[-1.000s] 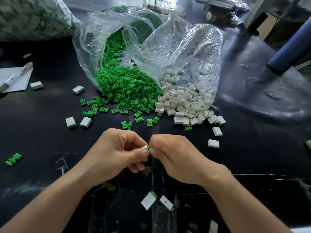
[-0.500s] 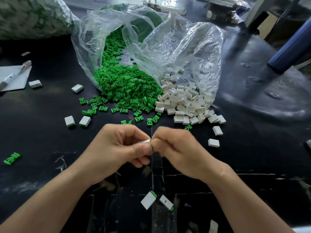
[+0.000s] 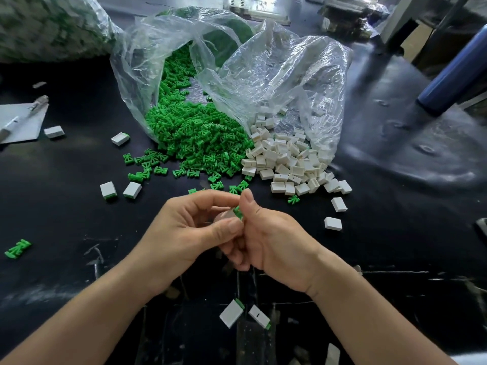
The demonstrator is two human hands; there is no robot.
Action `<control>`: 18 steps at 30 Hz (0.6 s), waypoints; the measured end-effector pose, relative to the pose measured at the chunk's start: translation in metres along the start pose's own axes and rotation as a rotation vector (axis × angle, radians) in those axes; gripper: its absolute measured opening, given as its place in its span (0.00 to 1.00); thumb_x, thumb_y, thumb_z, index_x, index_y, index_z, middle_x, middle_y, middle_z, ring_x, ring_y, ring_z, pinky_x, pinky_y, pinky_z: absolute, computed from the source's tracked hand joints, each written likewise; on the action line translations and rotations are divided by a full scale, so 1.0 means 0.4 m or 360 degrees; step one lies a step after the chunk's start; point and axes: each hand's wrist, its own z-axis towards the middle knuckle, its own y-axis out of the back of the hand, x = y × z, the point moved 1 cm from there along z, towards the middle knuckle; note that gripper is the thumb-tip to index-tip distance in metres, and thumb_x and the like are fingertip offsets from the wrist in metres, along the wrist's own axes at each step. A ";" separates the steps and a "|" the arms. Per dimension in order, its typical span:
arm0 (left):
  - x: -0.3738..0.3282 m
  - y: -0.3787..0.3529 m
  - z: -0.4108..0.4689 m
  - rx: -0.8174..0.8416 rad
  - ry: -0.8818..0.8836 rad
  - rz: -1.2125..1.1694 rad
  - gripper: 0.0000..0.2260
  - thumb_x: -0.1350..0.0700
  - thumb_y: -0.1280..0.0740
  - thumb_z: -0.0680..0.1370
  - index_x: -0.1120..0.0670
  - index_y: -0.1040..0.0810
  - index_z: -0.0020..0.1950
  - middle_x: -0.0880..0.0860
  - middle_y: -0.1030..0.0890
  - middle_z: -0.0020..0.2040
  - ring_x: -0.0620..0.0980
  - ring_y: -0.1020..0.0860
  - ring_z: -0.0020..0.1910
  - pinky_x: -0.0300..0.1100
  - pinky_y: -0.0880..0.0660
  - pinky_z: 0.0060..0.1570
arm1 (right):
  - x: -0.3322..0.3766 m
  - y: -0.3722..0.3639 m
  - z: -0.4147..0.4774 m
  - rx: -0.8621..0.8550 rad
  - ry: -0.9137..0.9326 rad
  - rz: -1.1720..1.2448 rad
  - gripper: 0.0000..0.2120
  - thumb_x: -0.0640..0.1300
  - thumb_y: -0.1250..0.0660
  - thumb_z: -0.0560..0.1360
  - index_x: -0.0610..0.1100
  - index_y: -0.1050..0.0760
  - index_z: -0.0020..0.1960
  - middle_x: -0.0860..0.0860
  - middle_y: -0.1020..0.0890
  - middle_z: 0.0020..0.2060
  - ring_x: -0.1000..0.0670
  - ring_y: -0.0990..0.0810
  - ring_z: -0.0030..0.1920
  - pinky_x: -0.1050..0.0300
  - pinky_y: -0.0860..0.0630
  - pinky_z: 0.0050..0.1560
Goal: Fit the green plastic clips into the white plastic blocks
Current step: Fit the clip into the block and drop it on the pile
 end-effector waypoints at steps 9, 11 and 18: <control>-0.004 -0.002 -0.001 -0.0023 0.0036 -0.0044 0.09 0.63 0.33 0.66 0.64 0.19 0.43 0.61 0.22 0.28 0.53 0.22 0.25 0.39 0.23 0.29 | -0.003 -0.003 -0.005 -0.0069 0.0021 -0.0100 0.26 0.63 0.44 0.68 0.43 0.25 0.50 0.55 0.32 0.26 0.58 0.36 0.26 0.66 0.38 0.27; -0.004 -0.003 -0.001 -0.0031 0.0024 -0.0031 0.09 0.62 0.32 0.65 0.63 0.18 0.44 0.63 0.21 0.30 0.53 0.21 0.27 0.39 0.23 0.30 | -0.002 -0.004 -0.008 -0.0086 0.0020 -0.0125 0.26 0.62 0.44 0.67 0.42 0.25 0.50 0.55 0.33 0.26 0.58 0.36 0.26 0.67 0.38 0.27; -0.002 0.002 -0.001 -0.0057 0.0067 0.0026 0.10 0.60 0.31 0.65 0.62 0.17 0.44 0.62 0.20 0.30 0.56 0.21 0.28 0.42 0.22 0.31 | -0.002 -0.008 -0.006 -0.0085 0.0017 -0.0075 0.21 0.61 0.44 0.69 0.44 0.27 0.46 0.55 0.33 0.25 0.57 0.37 0.26 0.66 0.40 0.27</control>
